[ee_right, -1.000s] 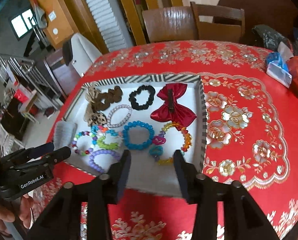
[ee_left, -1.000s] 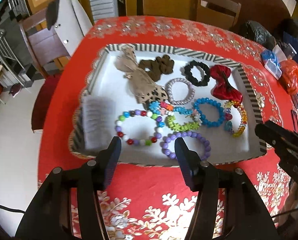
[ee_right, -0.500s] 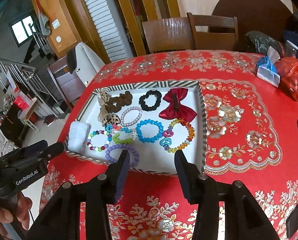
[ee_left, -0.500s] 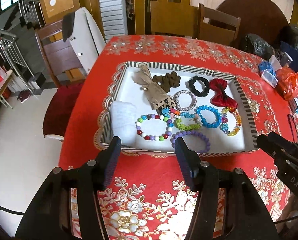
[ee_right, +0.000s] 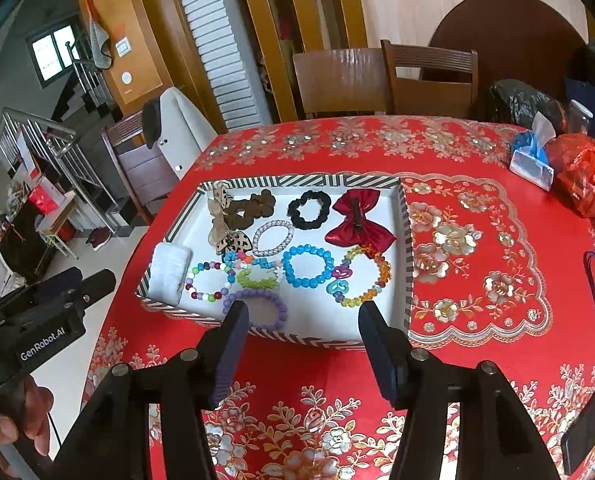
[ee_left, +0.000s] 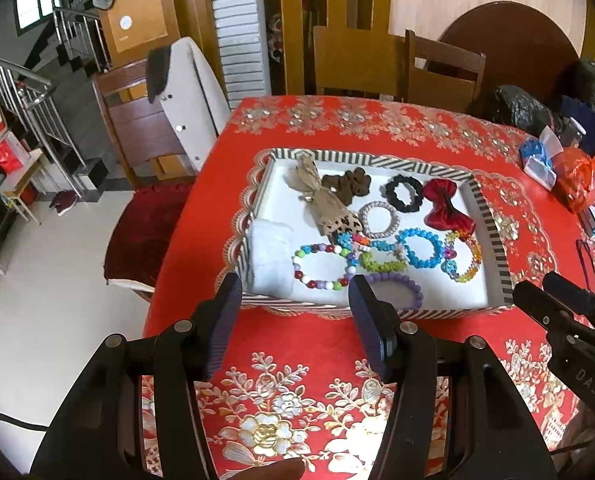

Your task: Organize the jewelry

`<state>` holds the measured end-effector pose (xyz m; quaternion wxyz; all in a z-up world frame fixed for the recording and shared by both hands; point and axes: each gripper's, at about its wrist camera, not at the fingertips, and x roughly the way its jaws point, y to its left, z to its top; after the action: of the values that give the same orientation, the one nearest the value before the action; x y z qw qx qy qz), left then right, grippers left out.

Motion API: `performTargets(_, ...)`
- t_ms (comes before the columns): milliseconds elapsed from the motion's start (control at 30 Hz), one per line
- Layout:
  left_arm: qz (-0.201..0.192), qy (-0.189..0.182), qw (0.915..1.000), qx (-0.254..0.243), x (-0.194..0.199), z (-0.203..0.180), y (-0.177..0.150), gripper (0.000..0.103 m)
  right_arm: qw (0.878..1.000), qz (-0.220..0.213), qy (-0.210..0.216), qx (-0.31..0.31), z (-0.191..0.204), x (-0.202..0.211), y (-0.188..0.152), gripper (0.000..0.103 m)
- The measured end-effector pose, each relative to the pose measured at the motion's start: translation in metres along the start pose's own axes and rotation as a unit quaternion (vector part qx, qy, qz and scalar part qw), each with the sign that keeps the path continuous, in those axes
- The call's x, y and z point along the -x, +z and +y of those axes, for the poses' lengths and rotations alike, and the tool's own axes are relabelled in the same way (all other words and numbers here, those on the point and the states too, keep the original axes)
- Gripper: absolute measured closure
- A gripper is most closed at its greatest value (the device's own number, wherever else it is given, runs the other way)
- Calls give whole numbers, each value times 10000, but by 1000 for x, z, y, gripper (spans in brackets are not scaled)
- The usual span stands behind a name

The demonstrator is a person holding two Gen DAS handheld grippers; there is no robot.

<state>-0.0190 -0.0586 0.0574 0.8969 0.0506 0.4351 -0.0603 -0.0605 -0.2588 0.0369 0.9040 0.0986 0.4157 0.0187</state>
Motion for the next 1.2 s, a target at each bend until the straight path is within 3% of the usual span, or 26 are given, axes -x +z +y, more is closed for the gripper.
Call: performTargets(1200,-81,157,9998,-61,4,-3,1,48,9999,129,60,92,2,-4,-1,47)
